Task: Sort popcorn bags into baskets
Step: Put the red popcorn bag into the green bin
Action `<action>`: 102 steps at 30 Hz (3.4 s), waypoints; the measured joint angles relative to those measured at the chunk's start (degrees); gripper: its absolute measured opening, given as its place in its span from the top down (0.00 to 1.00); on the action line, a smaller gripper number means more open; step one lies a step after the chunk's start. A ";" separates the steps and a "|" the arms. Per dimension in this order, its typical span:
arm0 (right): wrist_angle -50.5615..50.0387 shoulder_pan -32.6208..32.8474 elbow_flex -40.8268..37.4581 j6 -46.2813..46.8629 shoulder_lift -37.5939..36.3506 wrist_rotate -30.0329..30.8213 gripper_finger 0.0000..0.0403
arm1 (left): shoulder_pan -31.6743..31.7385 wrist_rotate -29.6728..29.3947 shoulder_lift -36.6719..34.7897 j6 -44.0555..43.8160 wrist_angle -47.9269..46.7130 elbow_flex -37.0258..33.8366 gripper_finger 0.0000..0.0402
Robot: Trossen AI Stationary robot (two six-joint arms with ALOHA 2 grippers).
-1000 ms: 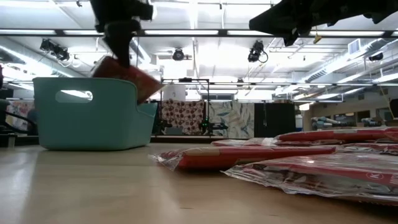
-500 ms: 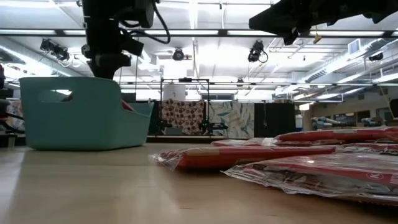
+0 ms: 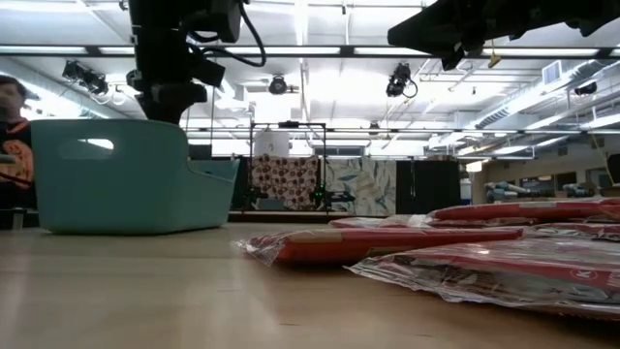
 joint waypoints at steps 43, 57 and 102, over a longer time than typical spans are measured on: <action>-2.26 0.57 0.00 -1.85 -0.72 4.61 0.87 | -10.24 18.37 25.54 28.17 47.83 8.79 0.72; -9.89 8.27 0.00 -2.77 -7.58 16.90 0.87 | -5.48 5.51 34.81 74.44 61.16 14.09 0.72; -10.74 8.35 0.00 -1.69 -7.54 16.00 0.87 | 0.13 16.37 39.76 139.98 73.75 14.03 0.75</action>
